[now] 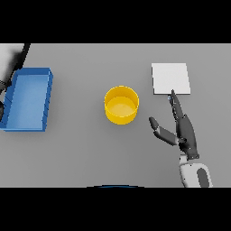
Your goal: Pick up the red beaker and tilt it to pour out 1 green nut into yellow bowl. Pick up the yellow bowl and place it on the metallic measuring scale.
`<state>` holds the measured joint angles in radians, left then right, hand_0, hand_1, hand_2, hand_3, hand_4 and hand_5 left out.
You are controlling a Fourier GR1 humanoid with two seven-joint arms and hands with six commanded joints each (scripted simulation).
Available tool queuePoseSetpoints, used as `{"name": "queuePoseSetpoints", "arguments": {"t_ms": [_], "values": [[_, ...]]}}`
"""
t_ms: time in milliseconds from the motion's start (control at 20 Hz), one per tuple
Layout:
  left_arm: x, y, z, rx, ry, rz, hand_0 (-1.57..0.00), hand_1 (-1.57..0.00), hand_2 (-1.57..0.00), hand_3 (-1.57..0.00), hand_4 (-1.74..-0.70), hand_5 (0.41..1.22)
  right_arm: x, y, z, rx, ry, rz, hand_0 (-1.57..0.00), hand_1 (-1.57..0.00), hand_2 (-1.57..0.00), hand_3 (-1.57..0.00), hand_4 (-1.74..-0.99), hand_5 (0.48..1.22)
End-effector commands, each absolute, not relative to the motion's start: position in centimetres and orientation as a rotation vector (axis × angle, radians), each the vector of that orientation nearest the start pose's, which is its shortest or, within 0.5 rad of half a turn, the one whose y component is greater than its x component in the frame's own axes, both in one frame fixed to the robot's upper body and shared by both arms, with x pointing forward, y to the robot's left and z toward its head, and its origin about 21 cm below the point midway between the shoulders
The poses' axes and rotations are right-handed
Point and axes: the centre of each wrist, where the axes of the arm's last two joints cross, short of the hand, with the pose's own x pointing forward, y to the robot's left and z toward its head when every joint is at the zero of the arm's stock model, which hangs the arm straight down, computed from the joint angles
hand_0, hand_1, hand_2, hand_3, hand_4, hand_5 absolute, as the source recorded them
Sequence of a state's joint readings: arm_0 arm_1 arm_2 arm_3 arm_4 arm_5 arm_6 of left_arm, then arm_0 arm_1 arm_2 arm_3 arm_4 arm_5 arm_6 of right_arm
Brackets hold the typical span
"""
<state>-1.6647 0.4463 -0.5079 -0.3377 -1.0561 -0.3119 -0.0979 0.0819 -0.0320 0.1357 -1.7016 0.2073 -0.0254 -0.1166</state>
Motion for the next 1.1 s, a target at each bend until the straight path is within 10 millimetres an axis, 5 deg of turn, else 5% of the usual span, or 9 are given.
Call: {"name": "queuePoseSetpoints", "arguments": {"t_ms": [0, 150, 350, 750, 1050], "values": [[47.7, 16.6, 36.0, 1.317, -1.217, -1.609, -1.57, -1.57, -1.57, -1.51, -1.74, 1.221, 23.1, -20.9, 1.4, -0.112, -1.738, 0.241, 0.0, 0.0, 0.0, 0.0, -1.114, 0.578], [48.1, 24.3, 34.8, 1.085, -1.314, -1.253, -1.57, -1.57, -1.57, -1.54, -1.74, 1.221, 23.3, -20.7, 1.0, -0.109, -1.751, 0.26, 0.0, 0.0, 0.0, 0.0, -1.118, 0.595], [48.2, 30.2, 28.6, 0.998, -1.244, -0.9, -1.57, -1.57, -1.57, -1.56, -1.74, 1.221, 23.6, -21.0, 1.3, -0.124, -1.751, 0.288, 0.0, 0.0, 0.0, 0.0, -1.132, 0.621], [45.8, 35.8, 18.6, 0.862, -1.149, -0.4, -1.57, -1.57, -1.57, -1.57, -1.74, 1.221, 23.3, -21.2, 0.9, -0.091, -1.746, 0.303, 0.0, 0.0, 0.0, 0.0, -1.127, 0.664], [41.5, 36.0, 10.9, 0.774, -1.13, -0.297, -1.57, -1.57, -1.57, -1.57, -1.74, 1.186, 23.4, -21.8, 1.2, -0.128, -1.755, 0.326, 0.0, 0.0, 0.0, 0.0, -1.175, 0.676]]}}
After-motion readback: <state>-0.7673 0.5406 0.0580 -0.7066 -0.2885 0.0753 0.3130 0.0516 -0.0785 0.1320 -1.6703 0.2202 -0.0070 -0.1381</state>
